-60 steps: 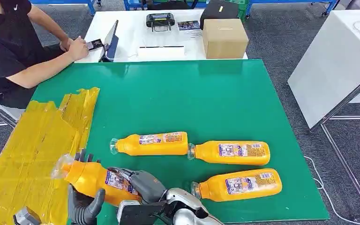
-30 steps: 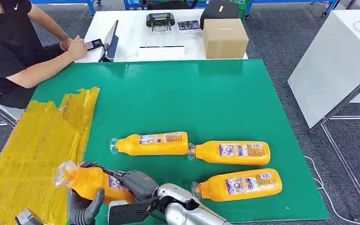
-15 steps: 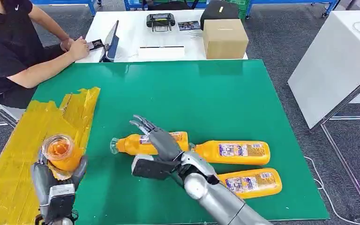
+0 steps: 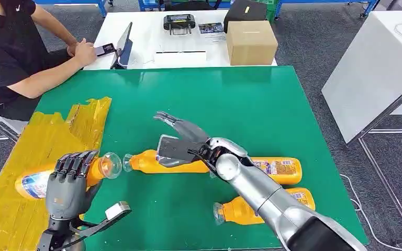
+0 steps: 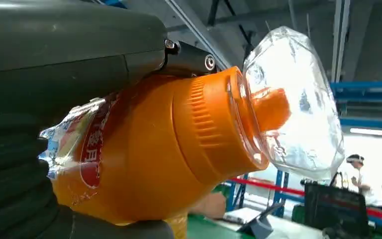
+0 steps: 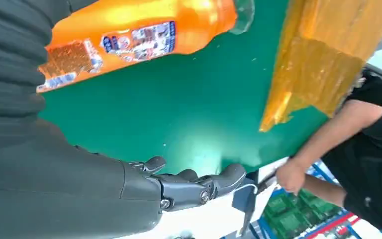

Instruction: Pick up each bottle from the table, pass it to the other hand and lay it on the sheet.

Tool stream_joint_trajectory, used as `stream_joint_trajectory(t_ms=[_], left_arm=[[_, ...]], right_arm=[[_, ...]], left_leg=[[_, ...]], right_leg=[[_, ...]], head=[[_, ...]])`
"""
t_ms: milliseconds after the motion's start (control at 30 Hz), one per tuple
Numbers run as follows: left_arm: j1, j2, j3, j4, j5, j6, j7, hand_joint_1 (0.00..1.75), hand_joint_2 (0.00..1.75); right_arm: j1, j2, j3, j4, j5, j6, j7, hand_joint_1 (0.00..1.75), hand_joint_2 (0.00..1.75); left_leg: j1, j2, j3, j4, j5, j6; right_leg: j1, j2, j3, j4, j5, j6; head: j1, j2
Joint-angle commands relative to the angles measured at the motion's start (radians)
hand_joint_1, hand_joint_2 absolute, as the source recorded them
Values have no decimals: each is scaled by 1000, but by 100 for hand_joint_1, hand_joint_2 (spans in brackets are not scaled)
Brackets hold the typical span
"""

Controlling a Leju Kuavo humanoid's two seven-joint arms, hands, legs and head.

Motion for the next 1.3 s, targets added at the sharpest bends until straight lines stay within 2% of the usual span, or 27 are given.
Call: stream_joint_trajectory(t_ms=[33,133,167,267,300,433,500,567,600,633,700,800,833,867,900,933,1000,1033,1100,1233,1300], left_arm=[[-44,42,18,111,-6,2,5,175,175],[-45,77,-22,176,-45,2,52,175,175],[-40,143,-97,241,-39,2,127,175,175],[-79,190,-153,403,-17,2,164,175,175],[-119,226,-199,554,16,2,178,175,175],[-148,258,-229,647,44,2,187,175,175],[-191,342,-298,757,152,-172,166,175,175],[-201,426,-306,790,241,-264,101,175,175],[-202,450,-301,790,263,-277,81,175,175],[-205,473,-298,790,328,-338,28,175,175],[-206,519,-297,777,383,-429,-7,175,175],[-190,566,-313,756,399,-478,-3,175,175],[-188,581,-317,758,400,-486,-2,159,175],[-188,606,-332,768,391,-516,1,0,175],[-180,646,-350,768,407,-567,-2,0,0],[-176,678,-360,767,430,-623,9,0,0],[-140,742,-371,719,526,-723,-62,0,0],[-92,790,-378,645,609,-806,-91,0,0],[-25,838,-378,528,717,-873,-91,0,0],[12,856,-402,434,830,-906,-91,0,0],[0,863,-454,414,899,-895,-91,0,0]], right_arm=[[-89,-14,70,125,-4,8,5,0,175],[-107,-9,91,154,-12,31,19,0,175],[-122,-1,96,179,-4,67,34,0,175],[-159,13,140,245,-1,91,46,0,175],[-180,23,168,285,-2,127,60,0,175],[-202,33,205,325,-5,129,63,0,175],[-243,41,280,382,-1,219,92,0,175],[-268,39,321,408,-10,291,106,0,175],[-271,35,327,408,-15,291,105,0,175],[-280,35,341,425,-33,343,131,0,175],[-286,25,372,426,-34,343,129,0,175],[-296,25,410,429,-69,338,131,0,175],[-299,26,417,428,-72,339,133,0,175],[-304,28,426,429,-78,350,136,0,175],[-309,30,440,428,-86,361,141,0,175],[-314,28,455,425,-91,374,155,0,175],[-327,16,506,418,-80,399,164,0,175],[-332,12,555,423,-55,400,169,0,175],[-328,17,598,446,-33,378,154,0,175],[-306,37,640,503,5,348,131,0,175],[-287,50,661,535,29,334,116,0,175]], left_leg=[[0,0,1,-1,0,0],[0,-1,0,0,0,0],[-1,-1,0,-1,0,0],[0,-1,2,-3,1,-1],[0,-1,1,-2,1,-1],[-1,-1,1,-2,1,-1],[2,0,0,-1,0,-1],[-1,0,2,-2,1,-1],[1,1,2,-2,0,-1],[1,2,1,-1,0,-1],[0,1,3,-2,0,-1],[2,5,7,-2,0,-2],[0,5,11,-2,0,-2],[0,7,10,-3,1,-2],[1,8,11,-3,1,-3],[1,8,13,-3,0,-2],[3,11,10,-2,2,-3],[2,11,13,-2,1,-4],[2,13,15,-3,1,-4],[3,16,16,-4,0,-5],[3,13,18,-4,1,-5]], right_leg=[[0,0,1,0,0,0],[0,0,0,-1,0,0],[-1,0,-1,0,0,0],[0,-1,2,-2,1,-1],[0,-1,1,-1,0,-1],[-1,-1,1,-1,0,-1],[2,0,1,-1,1,-2],[-1,1,0,0,0,-1],[1,2,1,-1,0,-2],[1,3,1,0,0,-1],[0,1,2,1,0,-2],[3,6,5,0,2,-3],[0,5,7,2,1,-2],[1,7,7,2,2,-3],[2,8,6,2,3,-3],[1,8,8,3,1,-3],[4,12,4,4,4,-4],[3,11,7,6,1,-3],[3,14,8,8,2,-3],[5,16,9,7,2,-4],[4,12,9,7,1,-3]], head=[[0,0],[0,0],[0,0],[0,0],[0,0],[-1,0],[0,0],[0,0],[0,0],[0,0],[0,0],[0,0],[-1,0],[0,0],[0,0],[-1,0],[0,0],[0,0],[0,0],[-1,0],[0,0]])
